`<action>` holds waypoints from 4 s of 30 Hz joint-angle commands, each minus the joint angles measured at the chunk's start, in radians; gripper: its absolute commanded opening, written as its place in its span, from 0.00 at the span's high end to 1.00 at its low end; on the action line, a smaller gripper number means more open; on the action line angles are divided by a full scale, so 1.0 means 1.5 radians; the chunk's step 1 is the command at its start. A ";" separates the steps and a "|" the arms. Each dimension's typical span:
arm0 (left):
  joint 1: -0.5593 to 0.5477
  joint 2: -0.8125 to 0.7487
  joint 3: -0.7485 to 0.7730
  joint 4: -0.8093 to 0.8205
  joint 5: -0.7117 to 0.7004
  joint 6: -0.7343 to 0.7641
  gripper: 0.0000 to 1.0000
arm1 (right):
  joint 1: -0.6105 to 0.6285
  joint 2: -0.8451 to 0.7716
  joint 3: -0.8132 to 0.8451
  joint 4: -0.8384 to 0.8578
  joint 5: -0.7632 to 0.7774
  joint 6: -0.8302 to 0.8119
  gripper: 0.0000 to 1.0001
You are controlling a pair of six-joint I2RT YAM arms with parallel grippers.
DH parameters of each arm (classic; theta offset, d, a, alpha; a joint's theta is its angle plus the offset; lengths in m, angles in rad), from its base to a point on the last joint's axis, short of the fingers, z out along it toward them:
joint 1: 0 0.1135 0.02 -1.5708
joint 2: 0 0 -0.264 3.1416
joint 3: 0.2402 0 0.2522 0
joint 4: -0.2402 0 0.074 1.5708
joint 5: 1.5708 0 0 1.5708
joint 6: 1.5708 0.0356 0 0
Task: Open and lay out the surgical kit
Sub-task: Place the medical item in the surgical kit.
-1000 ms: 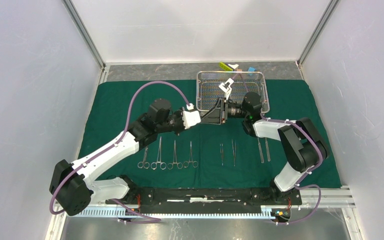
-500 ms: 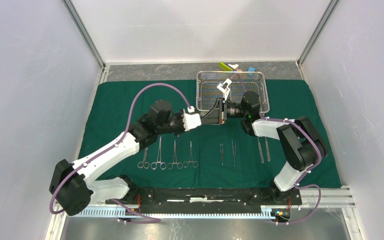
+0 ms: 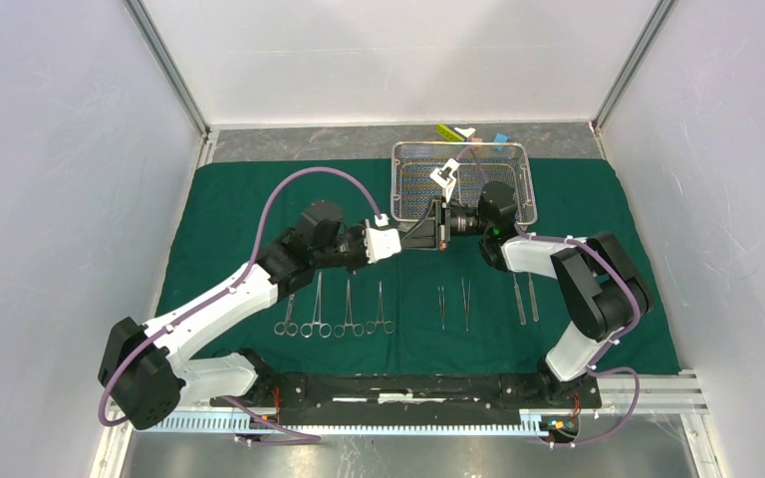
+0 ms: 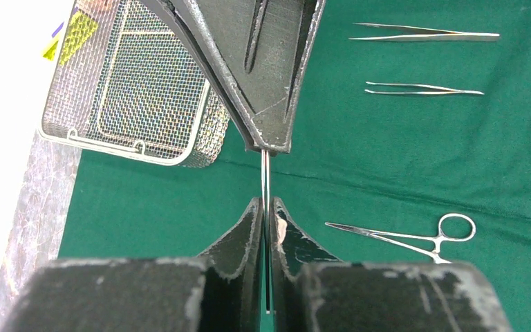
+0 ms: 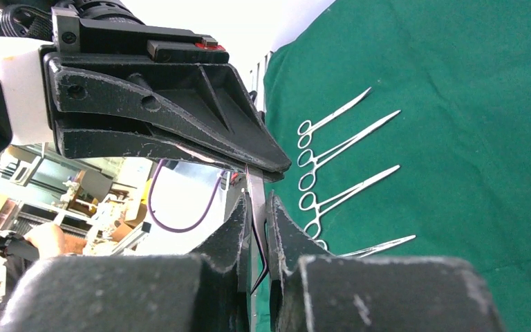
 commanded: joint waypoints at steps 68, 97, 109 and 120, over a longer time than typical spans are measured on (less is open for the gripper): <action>-0.060 0.188 0.221 -0.134 -0.071 0.001 0.97 | -0.031 -0.133 0.049 -0.380 0.119 -0.316 0.81; -0.093 0.116 0.023 0.060 -0.099 -0.730 0.98 | -0.330 -0.383 0.033 -0.730 0.271 -0.715 0.09; -0.116 0.210 0.021 0.082 -0.089 -0.943 0.98 | -0.344 -0.401 0.006 -0.892 0.358 -0.837 0.02; -0.133 0.313 0.084 0.086 -0.047 -1.062 0.98 | -0.351 -0.494 -0.058 -0.851 0.424 -0.821 0.02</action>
